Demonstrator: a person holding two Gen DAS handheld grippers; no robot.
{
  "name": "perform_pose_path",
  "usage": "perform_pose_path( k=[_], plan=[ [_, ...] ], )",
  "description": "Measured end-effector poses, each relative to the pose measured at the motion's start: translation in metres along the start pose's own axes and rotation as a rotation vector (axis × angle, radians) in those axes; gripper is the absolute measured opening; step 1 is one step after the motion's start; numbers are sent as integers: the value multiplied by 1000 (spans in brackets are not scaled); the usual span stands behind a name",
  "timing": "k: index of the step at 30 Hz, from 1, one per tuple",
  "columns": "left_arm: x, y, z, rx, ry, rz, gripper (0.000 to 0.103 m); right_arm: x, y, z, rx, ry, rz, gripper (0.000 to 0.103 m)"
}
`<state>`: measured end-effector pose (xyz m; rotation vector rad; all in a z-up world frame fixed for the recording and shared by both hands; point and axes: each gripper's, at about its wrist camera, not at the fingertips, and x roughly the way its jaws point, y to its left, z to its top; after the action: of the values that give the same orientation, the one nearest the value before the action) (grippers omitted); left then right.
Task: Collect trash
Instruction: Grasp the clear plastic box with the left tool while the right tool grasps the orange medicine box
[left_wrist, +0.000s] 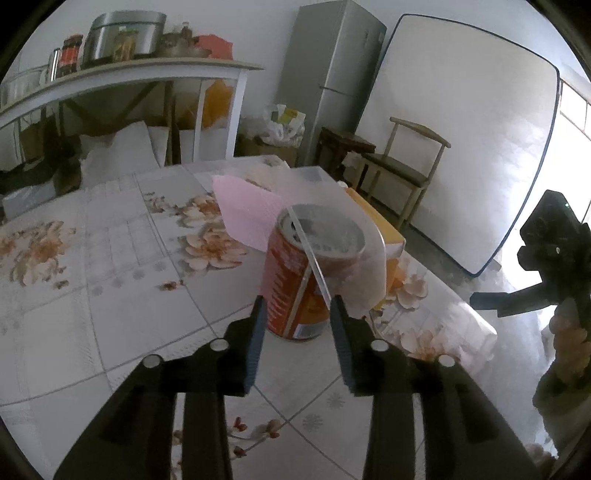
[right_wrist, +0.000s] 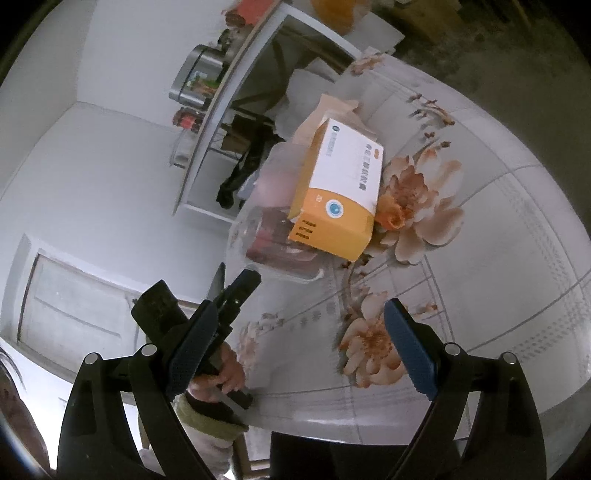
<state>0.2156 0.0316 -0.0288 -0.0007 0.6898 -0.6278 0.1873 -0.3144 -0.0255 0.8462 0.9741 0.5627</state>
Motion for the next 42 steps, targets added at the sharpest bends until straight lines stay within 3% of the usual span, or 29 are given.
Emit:
perform_pose_path(
  k=[3,13,22,27,31,37,42],
  plan=[
    [0,-2,7,22,-13,22,54,3,1,0,2,5,4,88],
    [2,-3,21,50,-13,2,60,7,-3,-4,13,13,14,88],
    [-27,31,28,-183,-66,-57,60,2,5,8,-25,10,8,89],
    [-34,40,38,-306,-101,-122,57,19,19,42,-41,11,13,90],
    [-33,32,43,-321,-100,-106,50,46,26,70,-47,21,-85,90],
    [-27,17,48,-288,-93,-140,49,83,36,92,-105,35,-219,90],
    [-13,21,60,-340,-53,-200,49,101,26,93,-89,55,-281,78]
  ],
)
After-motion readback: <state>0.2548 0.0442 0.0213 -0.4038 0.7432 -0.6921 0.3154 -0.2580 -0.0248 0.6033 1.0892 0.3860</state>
